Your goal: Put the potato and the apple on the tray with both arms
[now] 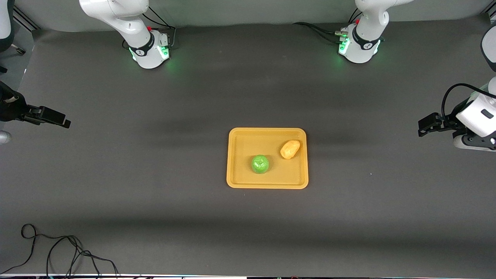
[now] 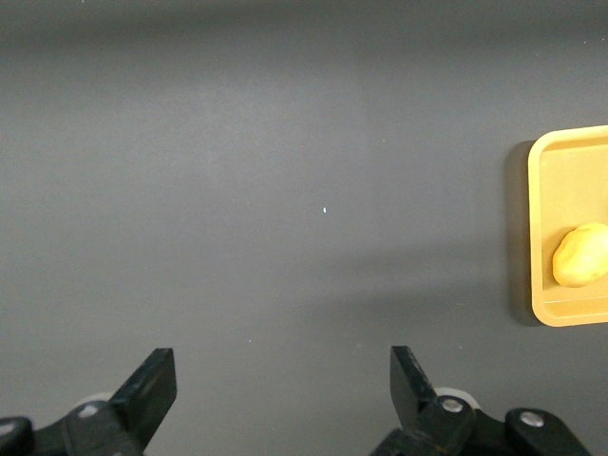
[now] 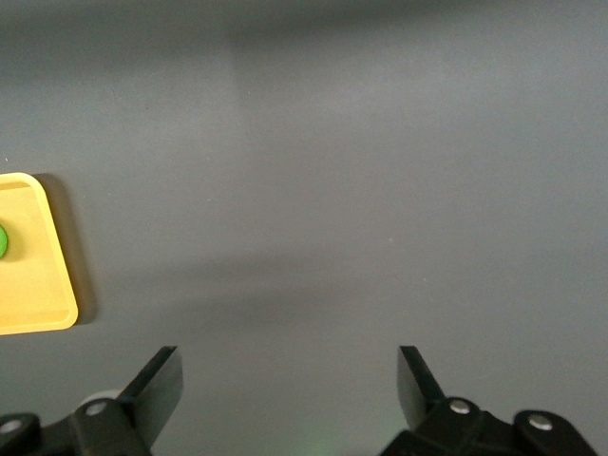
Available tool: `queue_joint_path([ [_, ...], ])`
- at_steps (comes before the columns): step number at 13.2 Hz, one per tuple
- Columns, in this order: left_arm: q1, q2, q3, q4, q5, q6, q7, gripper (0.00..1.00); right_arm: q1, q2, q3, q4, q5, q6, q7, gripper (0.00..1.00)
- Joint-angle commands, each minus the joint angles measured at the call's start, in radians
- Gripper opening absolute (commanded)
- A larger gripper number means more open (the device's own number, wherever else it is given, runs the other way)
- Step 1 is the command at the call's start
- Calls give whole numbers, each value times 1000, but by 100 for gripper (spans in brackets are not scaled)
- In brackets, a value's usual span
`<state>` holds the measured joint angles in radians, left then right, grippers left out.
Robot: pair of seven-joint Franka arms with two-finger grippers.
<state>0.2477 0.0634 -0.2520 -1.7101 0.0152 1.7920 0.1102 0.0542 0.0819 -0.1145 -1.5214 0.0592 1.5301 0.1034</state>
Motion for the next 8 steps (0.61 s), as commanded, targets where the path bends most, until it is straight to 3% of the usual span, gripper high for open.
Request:
queue_joint_path([
  [1,2,-1,2,49,-32,-71,20,100,1,-11,6,-8,-22,12,-11,100],
  [8,35,18,3,66,-28,-80,26,100,-2,-8,6,-11,-52,35,-113,100],
])
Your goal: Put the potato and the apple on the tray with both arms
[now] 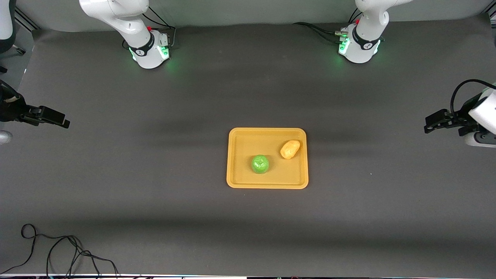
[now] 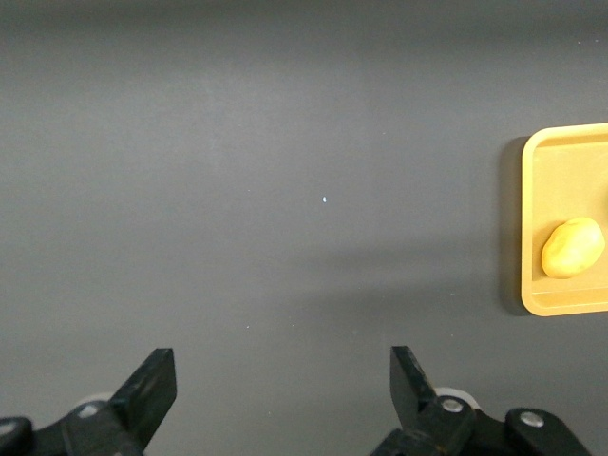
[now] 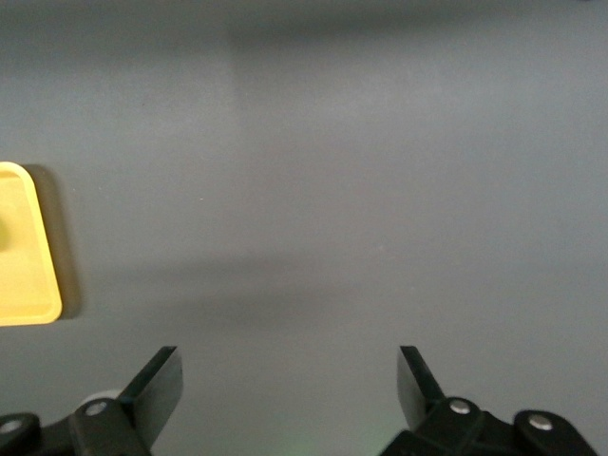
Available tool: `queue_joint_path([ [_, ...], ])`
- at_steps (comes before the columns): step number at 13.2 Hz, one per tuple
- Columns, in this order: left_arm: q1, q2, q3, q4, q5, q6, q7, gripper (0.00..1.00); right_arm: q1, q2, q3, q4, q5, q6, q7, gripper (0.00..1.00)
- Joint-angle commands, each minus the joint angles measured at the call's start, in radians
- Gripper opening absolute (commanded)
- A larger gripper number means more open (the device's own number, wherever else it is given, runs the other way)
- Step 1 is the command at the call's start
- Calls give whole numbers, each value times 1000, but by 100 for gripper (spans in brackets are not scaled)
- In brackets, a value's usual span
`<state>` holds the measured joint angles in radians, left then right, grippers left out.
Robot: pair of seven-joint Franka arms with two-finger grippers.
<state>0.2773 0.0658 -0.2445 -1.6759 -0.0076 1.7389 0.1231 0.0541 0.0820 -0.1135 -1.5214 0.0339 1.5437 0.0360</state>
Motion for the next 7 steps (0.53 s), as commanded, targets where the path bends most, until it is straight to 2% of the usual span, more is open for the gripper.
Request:
queue_joint_path([
  [1,5,14,-4,33,-6,-32,15,100,-2,-8,5,-10,-26,21,-48,100],
  [7,2,12,-7,34,1,-50,26,100,0,-8,5,-10,-26,21,-48,100],
])
